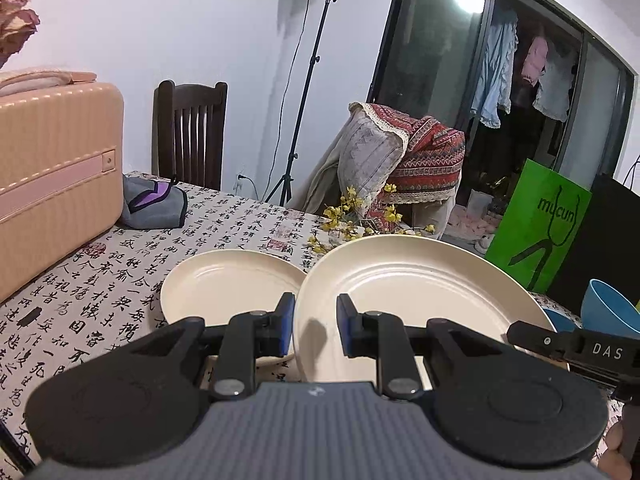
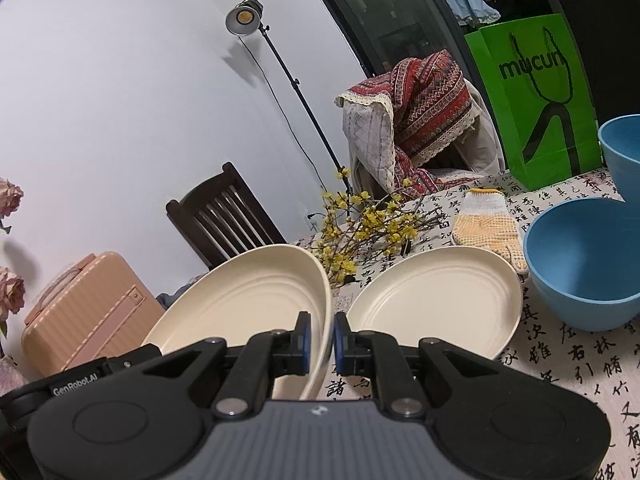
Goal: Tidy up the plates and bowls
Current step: 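Carry the held cream plates with both grippers toward the blue bowls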
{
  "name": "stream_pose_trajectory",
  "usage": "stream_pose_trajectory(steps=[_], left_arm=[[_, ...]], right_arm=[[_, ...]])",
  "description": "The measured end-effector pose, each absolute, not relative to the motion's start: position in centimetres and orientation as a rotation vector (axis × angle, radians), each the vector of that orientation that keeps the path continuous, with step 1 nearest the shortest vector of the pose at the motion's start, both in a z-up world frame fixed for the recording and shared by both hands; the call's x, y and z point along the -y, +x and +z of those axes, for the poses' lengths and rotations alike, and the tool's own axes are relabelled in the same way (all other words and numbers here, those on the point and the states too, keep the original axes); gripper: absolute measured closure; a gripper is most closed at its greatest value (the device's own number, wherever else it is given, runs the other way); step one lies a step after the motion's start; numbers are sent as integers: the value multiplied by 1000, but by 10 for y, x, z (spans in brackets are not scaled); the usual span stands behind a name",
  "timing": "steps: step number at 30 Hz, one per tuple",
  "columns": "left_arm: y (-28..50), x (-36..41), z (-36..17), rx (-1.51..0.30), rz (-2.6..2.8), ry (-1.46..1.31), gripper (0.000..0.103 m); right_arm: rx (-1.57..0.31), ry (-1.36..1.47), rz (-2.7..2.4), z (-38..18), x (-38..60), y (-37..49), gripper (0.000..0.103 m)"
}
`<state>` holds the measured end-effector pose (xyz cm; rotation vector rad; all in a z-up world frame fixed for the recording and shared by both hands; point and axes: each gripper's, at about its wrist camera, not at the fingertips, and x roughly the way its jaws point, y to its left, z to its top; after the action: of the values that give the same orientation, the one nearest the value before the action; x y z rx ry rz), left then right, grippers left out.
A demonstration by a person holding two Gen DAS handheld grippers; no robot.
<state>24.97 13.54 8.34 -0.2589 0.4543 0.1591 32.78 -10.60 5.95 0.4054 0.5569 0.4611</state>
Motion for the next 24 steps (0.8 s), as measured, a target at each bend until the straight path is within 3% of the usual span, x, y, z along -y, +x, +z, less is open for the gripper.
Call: stream_pose_trajectory(steps=[24], left_arm=[[224,-123,84,-415,106,-283,81]], right_arm=[[-517,414,432,63,123,293,92]])
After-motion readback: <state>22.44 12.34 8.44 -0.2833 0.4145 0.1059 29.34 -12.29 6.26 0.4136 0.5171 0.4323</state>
